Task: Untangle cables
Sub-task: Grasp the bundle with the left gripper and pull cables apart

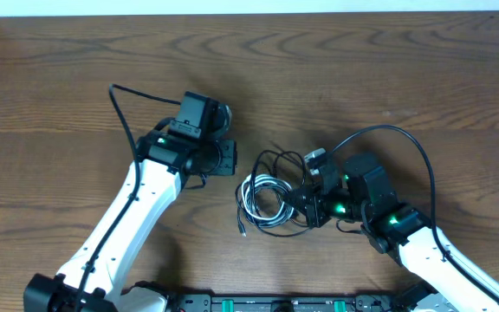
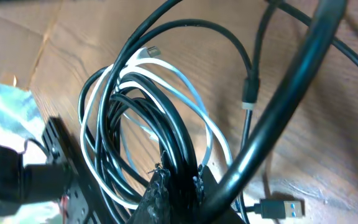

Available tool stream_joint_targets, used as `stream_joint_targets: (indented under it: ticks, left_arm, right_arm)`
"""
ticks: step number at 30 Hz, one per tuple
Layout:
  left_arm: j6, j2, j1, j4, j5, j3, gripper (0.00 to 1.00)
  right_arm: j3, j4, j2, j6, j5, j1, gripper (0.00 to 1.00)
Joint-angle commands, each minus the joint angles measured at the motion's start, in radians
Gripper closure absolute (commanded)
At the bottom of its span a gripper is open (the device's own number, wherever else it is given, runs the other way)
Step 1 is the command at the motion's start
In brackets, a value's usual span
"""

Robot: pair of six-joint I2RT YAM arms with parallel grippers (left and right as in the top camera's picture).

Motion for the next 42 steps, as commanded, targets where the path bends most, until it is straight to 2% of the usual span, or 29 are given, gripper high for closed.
stream_joint_targets:
  ticks: [1,4,10,18,19,20,23,27,34,42]
  left_arm:
    - [0.175,-0.074,0.016,0.020,0.198,0.008,0.86]
    - [0.204,-0.130,0.017,0.021,0.234,0.008,0.83]
    - [0.081,-0.149,0.006,-0.037,0.263,0.008,0.83]
    - [-0.246,-0.124,-0.038,-0.151,0.264,0.008,0.83]
    - [-0.307,-0.124,-0.050,-0.164,0.263,0.008,0.76]
    - [-0.349,-0.124,-0.059,-0.173,0.262,0.008,0.75]
    - [-0.430,-0.124,-0.076,-0.188,0.247,0.005,0.75]
    - [-0.568,-0.124,-0.104,-0.182,0.150,-0.033,0.71]
    - [-0.753,-0.104,-0.137,-0.129,0.153,-0.122,0.71]
    - [-0.794,-0.100,-0.179,-0.053,0.168,-0.139,0.72]
  right_arm:
    - [0.003,0.006,-0.016,-0.095,-0.029,-0.004,0.99]
    - [0.003,0.046,-0.016,-0.095,-0.030,-0.004,0.99]
    - [0.003,0.090,-0.016,-0.090,-0.020,-0.004,0.99]
    - [0.003,0.084,-0.016,-0.088,0.052,-0.004,0.99]
    - [0.003,0.078,-0.016,-0.088,0.070,-0.004,0.99]
    - [0.003,0.076,-0.016,-0.088,0.077,-0.004,0.99]
    - [0.003,0.076,-0.016,-0.088,0.081,-0.004,0.99]
    - [0.003,0.075,-0.016,-0.086,0.080,-0.004,0.99]
    - [0.003,0.074,-0.016,-0.079,0.080,-0.004,0.99]
    - [0.003,0.074,-0.016,-0.068,0.072,-0.004,0.99]
